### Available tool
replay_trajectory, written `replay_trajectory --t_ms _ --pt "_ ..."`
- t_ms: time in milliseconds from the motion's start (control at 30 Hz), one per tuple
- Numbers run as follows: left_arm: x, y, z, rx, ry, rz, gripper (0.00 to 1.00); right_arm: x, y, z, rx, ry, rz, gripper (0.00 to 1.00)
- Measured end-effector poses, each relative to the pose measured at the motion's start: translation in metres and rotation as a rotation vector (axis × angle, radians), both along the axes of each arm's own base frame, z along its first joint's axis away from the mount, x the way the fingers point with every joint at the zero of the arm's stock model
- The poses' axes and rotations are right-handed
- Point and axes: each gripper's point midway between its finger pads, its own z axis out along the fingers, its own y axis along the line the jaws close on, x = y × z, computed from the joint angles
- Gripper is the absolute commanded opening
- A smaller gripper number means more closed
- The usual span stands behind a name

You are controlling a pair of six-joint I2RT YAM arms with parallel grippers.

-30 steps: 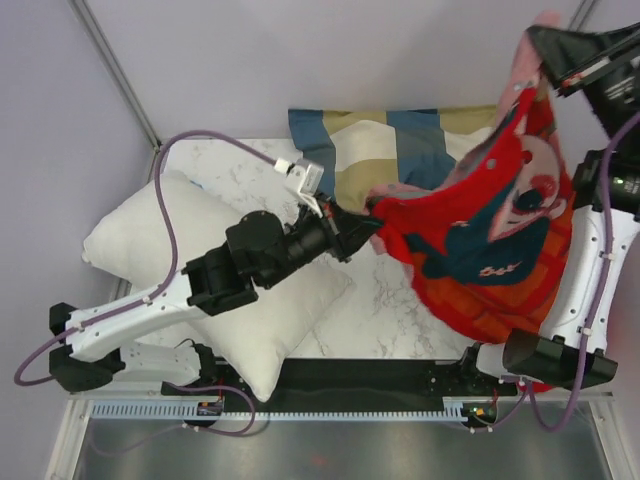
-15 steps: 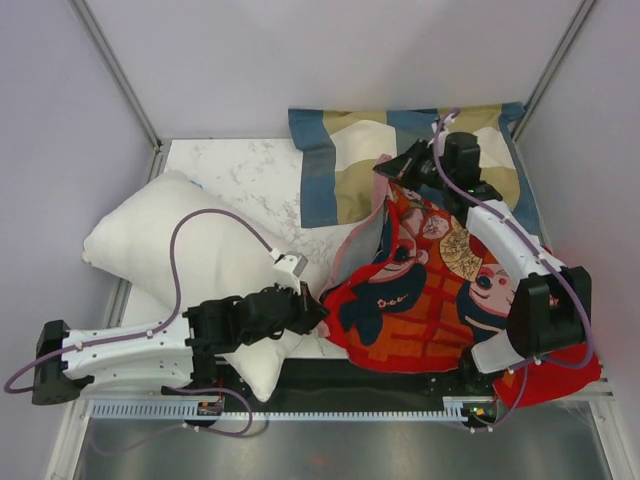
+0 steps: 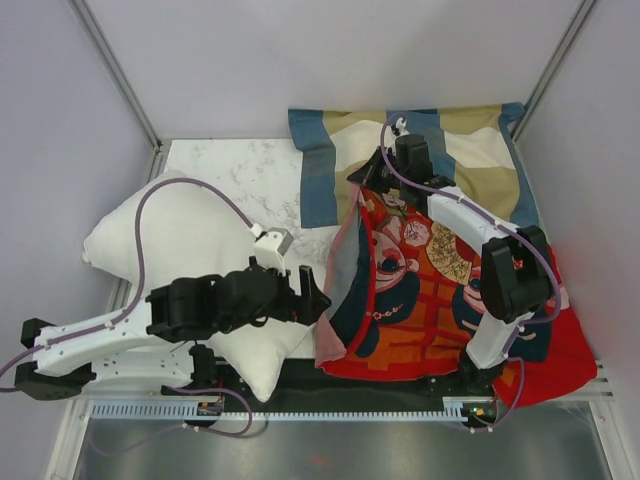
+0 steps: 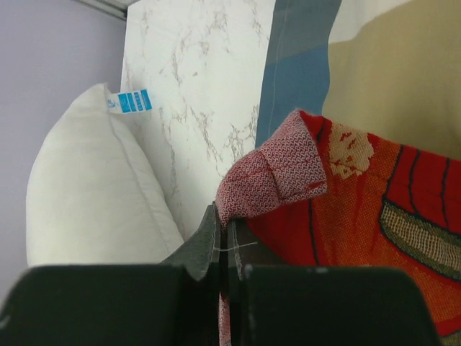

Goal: Put the pillow into the pillowcase

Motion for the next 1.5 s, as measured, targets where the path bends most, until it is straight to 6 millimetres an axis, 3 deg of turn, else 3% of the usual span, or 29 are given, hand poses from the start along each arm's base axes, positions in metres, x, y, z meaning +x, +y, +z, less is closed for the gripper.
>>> replay_trajectory --t_ms 67,200,233,300,333,433,533,600,633,733,767,800,900,1067,1167,1367,1500 --pt "0.002 -0.002 0.032 -0.05 -0.018 0.008 1.0 0.004 0.0 0.008 -0.014 -0.029 -0.002 0.13" --pt "0.014 -0.012 0.06 -0.061 -0.031 0.048 1.0 0.001 0.007 0.015 -0.04 -0.064 0.008 0.33" --pt "0.02 -0.01 0.053 -0.011 -0.022 0.088 1.0 -0.001 0.009 0.016 -0.045 -0.07 0.013 0.48" --pt "0.031 0.007 0.017 0.189 -0.002 0.183 1.0 -0.006 0.012 0.022 -0.052 -0.084 0.022 0.6" --pt "0.035 0.015 -0.001 0.291 0.01 0.21 1.0 -0.008 0.012 0.026 -0.056 -0.094 0.027 0.8" --pt "0.044 0.036 -0.057 0.554 0.067 0.255 1.0 -0.014 0.007 0.044 -0.065 -0.135 0.028 0.91" --pt "0.05 0.072 -0.096 0.715 0.146 0.305 0.98 -0.027 -0.003 0.063 -0.08 -0.176 0.022 0.91" --pt "0.053 0.088 -0.108 0.749 0.187 0.326 0.78 -0.039 -0.011 0.075 -0.092 -0.206 0.018 0.9" --pt "0.055 0.092 -0.11 0.756 0.197 0.332 0.53 -0.046 -0.015 0.079 -0.097 -0.214 0.018 0.88" --pt "0.061 0.097 -0.114 0.763 0.213 0.344 0.15 -0.073 -0.031 0.085 -0.124 -0.241 0.016 0.85" --pt "0.063 0.098 -0.115 0.766 0.218 0.349 0.08 -0.084 -0.037 0.083 -0.135 -0.247 0.015 0.85" --pt "0.066 0.1 -0.115 0.771 0.224 0.355 0.02 -0.094 -0.042 0.077 -0.145 -0.239 0.018 0.85" --pt "0.076 0.106 -0.116 0.764 0.25 0.388 0.02 -0.121 -0.049 0.049 -0.188 -0.201 0.029 0.85" --pt "0.105 0.122 -0.094 0.714 0.268 0.451 0.02 -0.159 -0.044 -0.024 -0.299 -0.056 0.105 0.86" --pt "0.122 0.131 -0.069 0.655 0.248 0.486 0.02 -0.166 -0.04 -0.047 -0.35 -0.014 0.126 0.86" --pt "0.15 0.154 0.015 0.538 0.109 0.585 0.02 -0.175 -0.015 -0.084 -0.42 0.025 0.19 0.82" --pt "0.15 0.156 0.04 0.505 0.064 0.585 0.02 -0.179 -0.006 -0.118 -0.493 0.069 0.212 0.76"
